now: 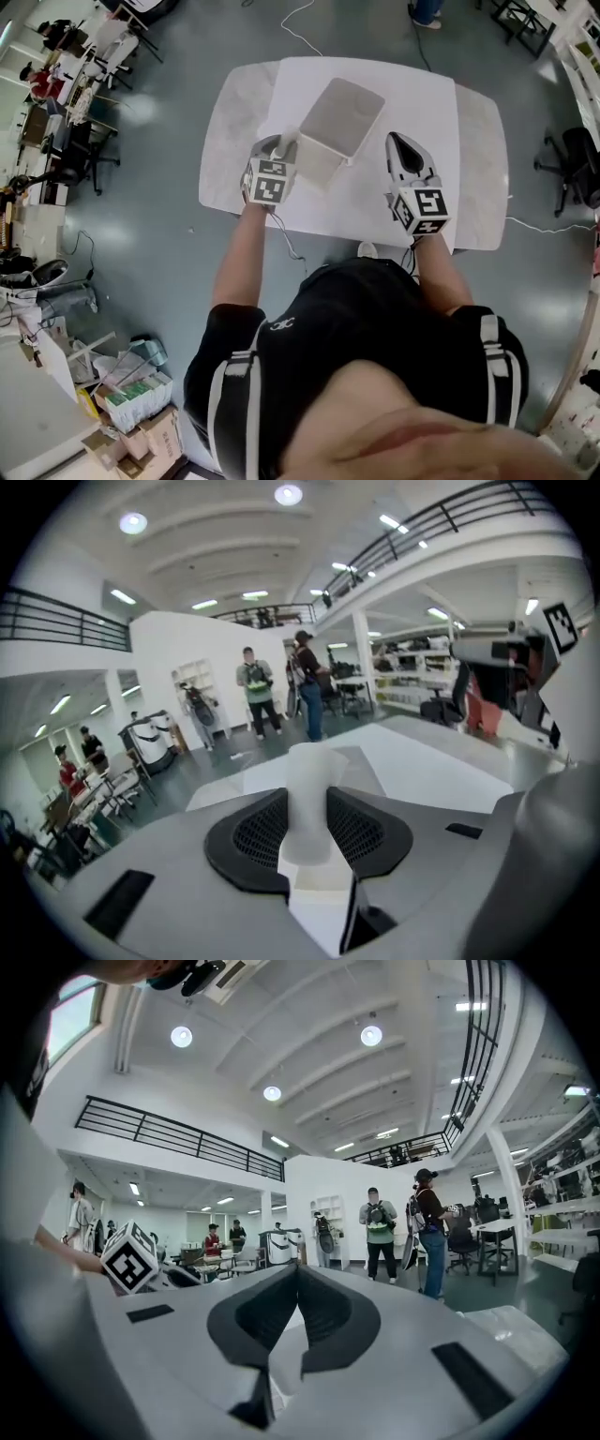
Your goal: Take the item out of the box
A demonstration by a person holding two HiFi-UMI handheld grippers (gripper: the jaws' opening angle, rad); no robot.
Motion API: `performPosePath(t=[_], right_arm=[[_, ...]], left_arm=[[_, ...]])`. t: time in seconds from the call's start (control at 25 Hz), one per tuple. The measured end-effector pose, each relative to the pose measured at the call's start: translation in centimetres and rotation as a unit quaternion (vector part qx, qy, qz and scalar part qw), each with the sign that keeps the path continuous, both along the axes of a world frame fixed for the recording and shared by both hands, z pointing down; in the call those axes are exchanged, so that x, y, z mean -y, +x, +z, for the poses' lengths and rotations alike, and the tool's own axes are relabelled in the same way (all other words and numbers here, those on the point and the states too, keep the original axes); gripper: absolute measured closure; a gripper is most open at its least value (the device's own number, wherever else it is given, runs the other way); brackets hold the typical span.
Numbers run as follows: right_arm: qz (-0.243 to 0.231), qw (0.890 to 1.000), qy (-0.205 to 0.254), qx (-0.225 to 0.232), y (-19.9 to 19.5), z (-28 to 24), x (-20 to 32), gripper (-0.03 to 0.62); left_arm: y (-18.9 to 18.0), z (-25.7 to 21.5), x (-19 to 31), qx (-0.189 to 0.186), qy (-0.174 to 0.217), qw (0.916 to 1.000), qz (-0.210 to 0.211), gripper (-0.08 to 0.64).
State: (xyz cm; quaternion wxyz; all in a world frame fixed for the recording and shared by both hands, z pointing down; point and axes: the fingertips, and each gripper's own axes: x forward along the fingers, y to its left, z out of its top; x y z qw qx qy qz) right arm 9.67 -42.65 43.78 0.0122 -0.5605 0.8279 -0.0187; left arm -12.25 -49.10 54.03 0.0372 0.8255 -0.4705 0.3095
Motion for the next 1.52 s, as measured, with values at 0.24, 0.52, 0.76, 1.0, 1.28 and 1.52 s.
performPosePath(t=[0.24,0.52,0.76,1.0,1.28,1.52], right_arm=[[-0.015,0.998,0.05,0.038,-2.0,-2.6,-0.1,0.578],[-0.027,0.997,0.057,0.045,-4.2,-3.7,0.1,0.578],[-0.06,0.996,0.05,0.032,-6.6,-3.2,0.0,0.578],[-0.059,0.997,0.045,0.027,-7.0,-3.0,-0.2,0.578],[-0.058,0.997,0.04,0.023,-6.9,-2.8,-0.4,0.578],[-0.06,0.997,0.039,0.024,-6.6,-2.9,-0.7,0.578]], left_arm=[[-1.7,-9.5,-2.1,-0.107,0.113,0.9839,-0.089,0.42],[-3.3,-15.9,-7.1,-0.142,0.207,0.9597,-0.127,0.42],[-4.2,-15.8,-7.9,-0.16,0.21,0.9543,-0.14,0.42],[-4.6,-15.0,-8.6,-0.158,0.206,0.9547,-0.145,0.42],[-4.5,-14.4,-8.8,-0.16,0.196,0.9563,-0.147,0.42],[-4.3,-14.3,-9.1,-0.161,0.192,0.9569,-0.147,0.42]])
